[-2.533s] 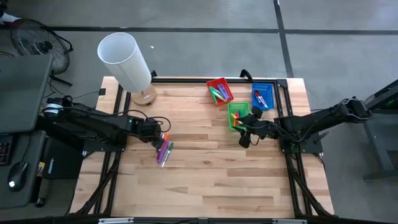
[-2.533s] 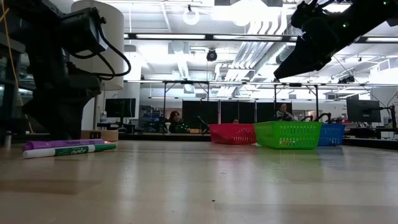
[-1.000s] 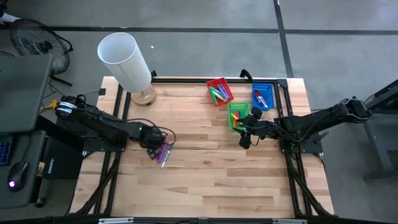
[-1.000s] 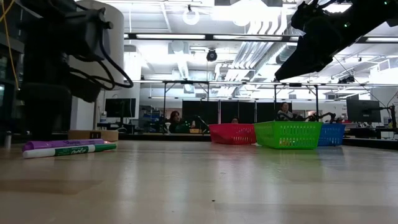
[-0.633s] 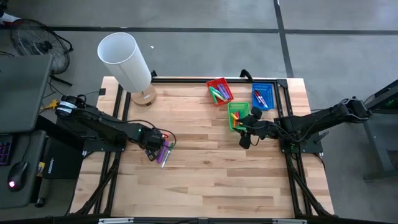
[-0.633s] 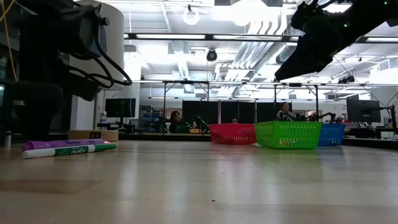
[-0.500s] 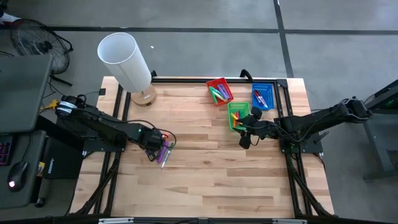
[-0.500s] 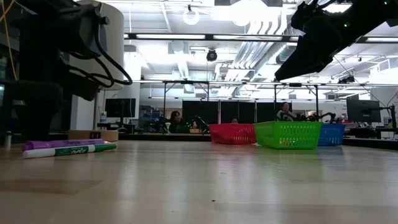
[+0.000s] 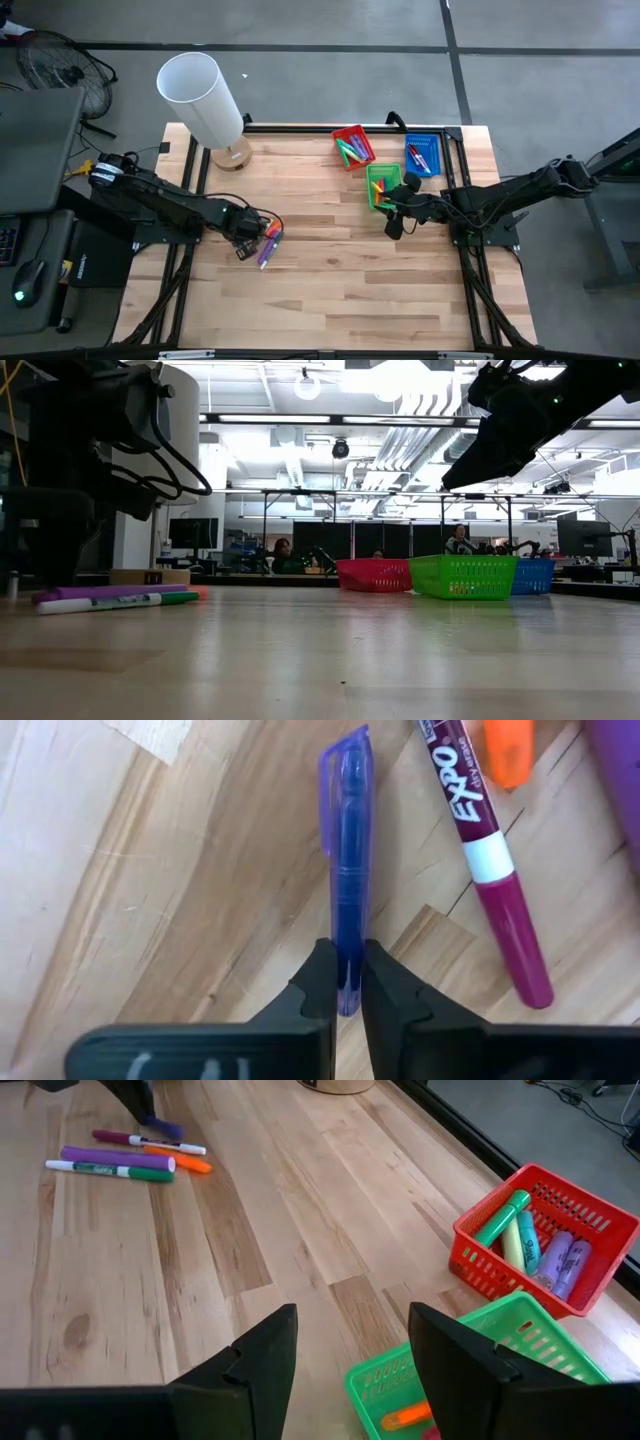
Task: Pick & Place Markers
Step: Put the purple pen in the green bin
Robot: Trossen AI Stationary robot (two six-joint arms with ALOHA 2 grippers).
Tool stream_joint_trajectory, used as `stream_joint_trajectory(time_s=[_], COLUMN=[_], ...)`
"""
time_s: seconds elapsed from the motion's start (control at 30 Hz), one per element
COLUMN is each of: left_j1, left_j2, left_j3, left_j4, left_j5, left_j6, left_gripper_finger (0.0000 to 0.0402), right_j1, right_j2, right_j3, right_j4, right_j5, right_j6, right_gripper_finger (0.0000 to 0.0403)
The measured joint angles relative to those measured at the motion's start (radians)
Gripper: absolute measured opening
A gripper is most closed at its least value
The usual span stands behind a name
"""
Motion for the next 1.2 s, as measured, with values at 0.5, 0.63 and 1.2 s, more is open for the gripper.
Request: stream_joint_trajectory(time_s=[0.5, 0.63, 1.2], left_j1=[0.0, 0.002, 0.002], left_j2=[0.002, 0.003, 0.002], left_j3=[0.04, 0.109, 0.272], left_j4=[-0.007, -0.021, 0.259], left_j5=[-0.039, -0.109, -0.364], left_j6=[0.047, 0.087, 0.385], left_gripper_finger=[0.0018, 0.0017, 0.0017], right_j1=[0.0, 0.0, 0.0], right_j2=[0.0, 0.005, 0.394], right_j3=[0.0, 0.0, 0.0], right_j4=[0.005, 0.016, 0.611], right_j5=[0.006, 0.005, -0.054], right_j6=[0.0, 0.0, -0.198], right_gripper_finger=[0.0181, 0.0181, 0.0181])
